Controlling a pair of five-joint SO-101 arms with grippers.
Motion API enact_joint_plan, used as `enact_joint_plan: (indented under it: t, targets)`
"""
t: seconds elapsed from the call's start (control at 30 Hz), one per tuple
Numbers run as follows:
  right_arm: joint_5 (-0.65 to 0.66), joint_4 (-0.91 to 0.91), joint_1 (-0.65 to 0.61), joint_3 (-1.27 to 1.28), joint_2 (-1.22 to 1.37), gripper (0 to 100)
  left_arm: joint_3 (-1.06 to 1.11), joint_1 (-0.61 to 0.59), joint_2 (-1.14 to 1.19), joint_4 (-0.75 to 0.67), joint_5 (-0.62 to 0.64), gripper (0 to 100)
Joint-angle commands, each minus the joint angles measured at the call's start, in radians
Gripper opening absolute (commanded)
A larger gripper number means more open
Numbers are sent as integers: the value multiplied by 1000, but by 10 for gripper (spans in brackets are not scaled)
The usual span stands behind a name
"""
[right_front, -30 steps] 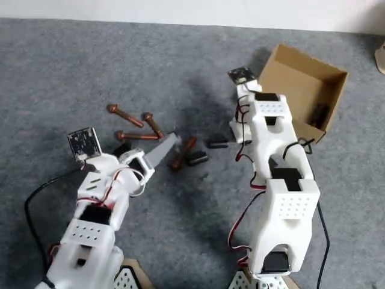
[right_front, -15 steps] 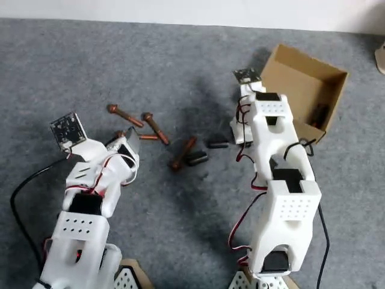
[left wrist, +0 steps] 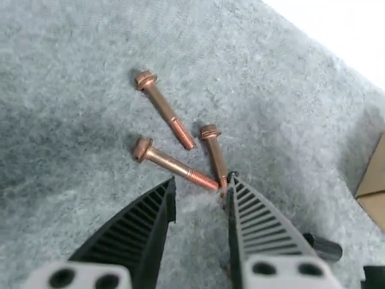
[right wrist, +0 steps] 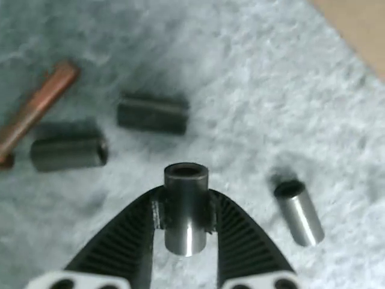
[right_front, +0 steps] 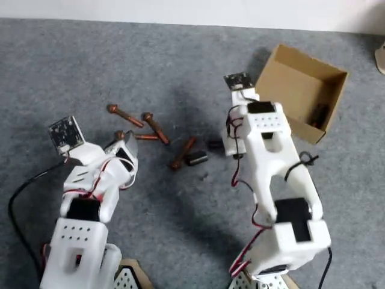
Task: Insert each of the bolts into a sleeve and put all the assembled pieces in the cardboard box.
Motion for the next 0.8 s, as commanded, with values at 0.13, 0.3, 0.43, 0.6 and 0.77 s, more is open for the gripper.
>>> enact_joint_plan:
  t: [0.13, 0.3, 0.43, 0.6, 0.77]
  targets:
    - [-9, -16, -8, 64, -114, 4, 148, 13, -265, 3, 12, 140]
    - [-11, -114, -13, 150, -114, 4, 177, 19, -366, 37, 210, 73]
    - [-11, -116, -13, 163, -116, 4, 87, 18, -335, 172, 273, 73]
    - [-11, -113, -12, 166, -116, 4, -58, 16, -209, 313, 308, 76]
    - [-8, -120, -13, 228, -120, 4, -234, 15, 42, 400, 400, 76]
